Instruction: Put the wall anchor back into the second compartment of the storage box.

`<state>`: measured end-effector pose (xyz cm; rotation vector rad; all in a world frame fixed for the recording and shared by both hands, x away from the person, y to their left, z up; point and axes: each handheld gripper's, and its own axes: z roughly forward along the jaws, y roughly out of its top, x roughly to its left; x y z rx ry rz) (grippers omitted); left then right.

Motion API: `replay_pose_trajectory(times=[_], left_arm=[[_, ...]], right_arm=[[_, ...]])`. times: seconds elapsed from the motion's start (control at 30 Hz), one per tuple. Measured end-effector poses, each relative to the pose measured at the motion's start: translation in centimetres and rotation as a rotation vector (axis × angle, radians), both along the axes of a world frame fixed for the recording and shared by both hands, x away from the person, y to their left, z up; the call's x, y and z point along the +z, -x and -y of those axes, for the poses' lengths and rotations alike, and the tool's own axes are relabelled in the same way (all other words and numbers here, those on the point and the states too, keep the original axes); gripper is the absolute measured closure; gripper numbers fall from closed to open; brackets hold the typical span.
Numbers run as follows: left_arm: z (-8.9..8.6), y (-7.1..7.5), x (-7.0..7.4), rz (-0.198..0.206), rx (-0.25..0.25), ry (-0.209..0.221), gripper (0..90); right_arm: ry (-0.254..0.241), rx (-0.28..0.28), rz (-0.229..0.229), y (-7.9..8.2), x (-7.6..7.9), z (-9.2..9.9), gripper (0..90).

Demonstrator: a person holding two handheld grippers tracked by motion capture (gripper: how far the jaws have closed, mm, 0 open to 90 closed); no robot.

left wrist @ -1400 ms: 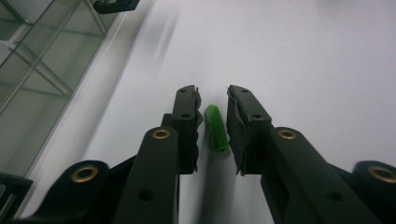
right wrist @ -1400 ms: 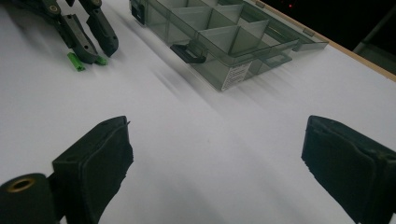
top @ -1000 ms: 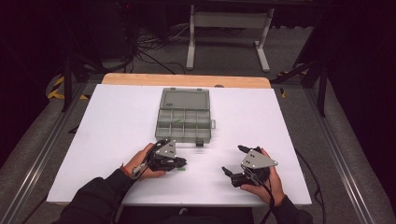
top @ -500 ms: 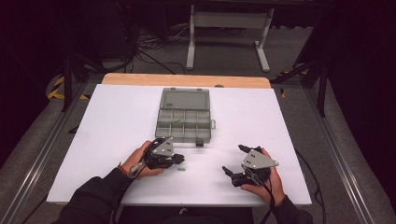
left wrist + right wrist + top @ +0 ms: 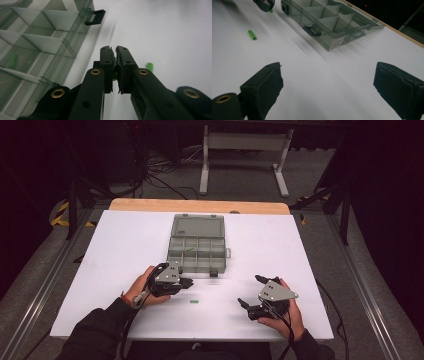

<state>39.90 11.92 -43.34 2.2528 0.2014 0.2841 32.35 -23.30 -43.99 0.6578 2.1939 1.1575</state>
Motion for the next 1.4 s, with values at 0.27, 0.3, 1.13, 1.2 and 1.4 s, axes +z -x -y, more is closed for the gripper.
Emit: replay_pose_trajectory(times=[0.27,0.3,1.13,1.2,1.4], left_arm=[[-0.8,-0.9,1.8,0.033,0.053,0.075,84.4],[-0.9,-0.9,2.0,0.037,0.056,0.077,84.4],[-1.1,-6.3,3.8,0.031,0.178,0.115,84.4],[-1.0,-6.8,3.7,0.026,0.186,0.111,84.4],[-0.4,-8.4,3.2,0.011,0.206,0.079,84.4]], right_arm=[[0.003,-0.005,-0.003,-0.1,-0.2,-0.1,8.9],[0.005,-0.006,-0.004,-0.1,-0.2,-0.1,9.0],[0.011,-0.015,-0.013,-0.2,-0.4,-0.1,8.9],[0.011,-0.013,-0.014,-0.2,-0.4,-0.1,8.9],[0.010,-0.014,-0.016,-0.2,-0.4,-0.1,8.9]])
